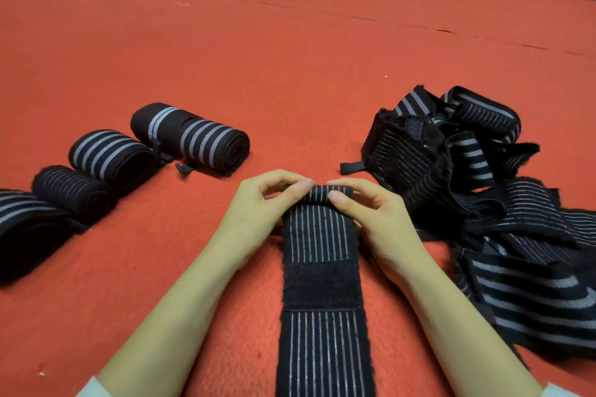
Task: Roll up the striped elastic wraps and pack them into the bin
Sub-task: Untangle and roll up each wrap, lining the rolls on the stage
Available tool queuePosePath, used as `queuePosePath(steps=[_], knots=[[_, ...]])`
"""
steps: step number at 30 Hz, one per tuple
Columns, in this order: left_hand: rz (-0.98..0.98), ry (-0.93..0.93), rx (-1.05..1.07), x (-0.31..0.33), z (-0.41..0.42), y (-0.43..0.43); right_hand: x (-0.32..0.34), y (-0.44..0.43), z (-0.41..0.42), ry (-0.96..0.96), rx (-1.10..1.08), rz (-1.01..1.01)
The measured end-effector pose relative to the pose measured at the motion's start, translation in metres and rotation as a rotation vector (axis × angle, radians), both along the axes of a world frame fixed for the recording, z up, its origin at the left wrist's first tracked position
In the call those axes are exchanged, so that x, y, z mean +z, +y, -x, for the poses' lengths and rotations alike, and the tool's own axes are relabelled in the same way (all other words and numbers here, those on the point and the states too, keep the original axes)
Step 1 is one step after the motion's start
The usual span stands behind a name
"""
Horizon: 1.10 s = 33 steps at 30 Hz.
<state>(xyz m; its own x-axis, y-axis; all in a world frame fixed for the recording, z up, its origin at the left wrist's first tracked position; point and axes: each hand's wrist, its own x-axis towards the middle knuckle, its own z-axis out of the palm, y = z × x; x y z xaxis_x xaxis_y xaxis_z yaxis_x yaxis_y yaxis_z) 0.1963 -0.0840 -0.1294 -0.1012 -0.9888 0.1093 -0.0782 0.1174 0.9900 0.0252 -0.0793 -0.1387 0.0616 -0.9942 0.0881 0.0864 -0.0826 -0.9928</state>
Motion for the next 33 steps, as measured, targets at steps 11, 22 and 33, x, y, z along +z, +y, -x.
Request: queuePosePath(steps=[11, 22, 33], knots=[[-0.064, 0.061, -0.038, -0.003, -0.001, 0.0, 0.0, 0.001, -0.002, -0.075, 0.006, -0.019], [0.012, 0.066, -0.025, -0.002, 0.009, 0.004, -0.003, 0.001, -0.007, 0.101, 0.03, -0.068], [-0.061, 0.084, -0.051, -0.003, 0.005, 0.001, -0.001, 0.001, -0.003, -0.025, 0.049, 0.036]])
